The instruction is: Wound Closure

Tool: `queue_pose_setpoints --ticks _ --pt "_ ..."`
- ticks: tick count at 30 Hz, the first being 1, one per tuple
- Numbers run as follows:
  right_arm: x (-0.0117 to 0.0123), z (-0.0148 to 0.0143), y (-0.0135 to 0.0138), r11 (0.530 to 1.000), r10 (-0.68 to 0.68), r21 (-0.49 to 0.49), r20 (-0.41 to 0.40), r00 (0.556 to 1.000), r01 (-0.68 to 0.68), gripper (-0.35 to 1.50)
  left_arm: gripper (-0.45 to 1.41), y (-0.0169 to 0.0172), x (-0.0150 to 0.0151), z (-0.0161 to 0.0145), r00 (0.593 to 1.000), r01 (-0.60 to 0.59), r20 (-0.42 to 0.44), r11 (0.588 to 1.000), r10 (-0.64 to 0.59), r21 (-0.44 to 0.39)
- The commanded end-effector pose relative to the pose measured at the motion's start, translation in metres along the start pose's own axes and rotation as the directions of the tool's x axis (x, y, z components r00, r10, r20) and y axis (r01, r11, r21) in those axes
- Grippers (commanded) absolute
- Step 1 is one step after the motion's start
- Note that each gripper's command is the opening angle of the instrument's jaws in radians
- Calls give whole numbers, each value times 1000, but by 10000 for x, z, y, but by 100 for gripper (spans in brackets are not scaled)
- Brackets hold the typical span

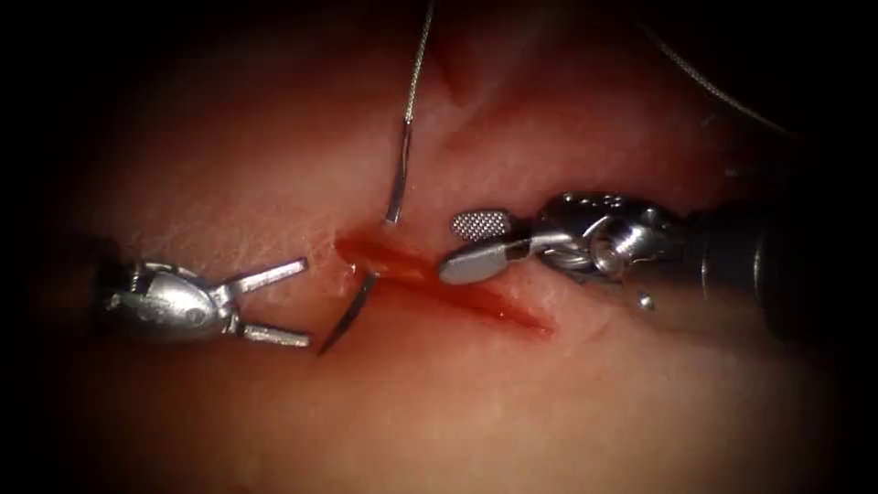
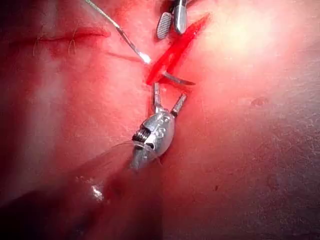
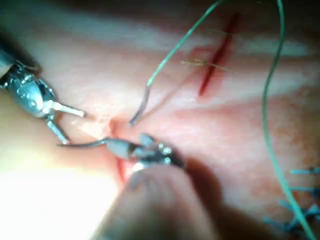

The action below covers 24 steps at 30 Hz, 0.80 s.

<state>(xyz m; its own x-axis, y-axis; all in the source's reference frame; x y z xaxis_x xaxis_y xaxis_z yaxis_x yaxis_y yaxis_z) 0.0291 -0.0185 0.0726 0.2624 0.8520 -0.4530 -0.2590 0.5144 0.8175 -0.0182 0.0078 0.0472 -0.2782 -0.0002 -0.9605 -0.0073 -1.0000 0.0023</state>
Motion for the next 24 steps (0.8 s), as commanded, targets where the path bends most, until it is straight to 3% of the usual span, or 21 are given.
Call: queue_pose_setpoints --ticks 1,12,24 --pt "0 11 2 1000 -1 1 -2 1000 1 124 64 0 -5 9 1000 -6 1 1000 6 2" --pt "2 11 1 1000 -16 3 -1 1000 16 124 61 -1 6 55 999 -38 -14 999 38 -14" --pt "3 13 0 1000 -22 2 -2 1000 22 123 54 9 3 69 998 -60 -2 997 60 -43"
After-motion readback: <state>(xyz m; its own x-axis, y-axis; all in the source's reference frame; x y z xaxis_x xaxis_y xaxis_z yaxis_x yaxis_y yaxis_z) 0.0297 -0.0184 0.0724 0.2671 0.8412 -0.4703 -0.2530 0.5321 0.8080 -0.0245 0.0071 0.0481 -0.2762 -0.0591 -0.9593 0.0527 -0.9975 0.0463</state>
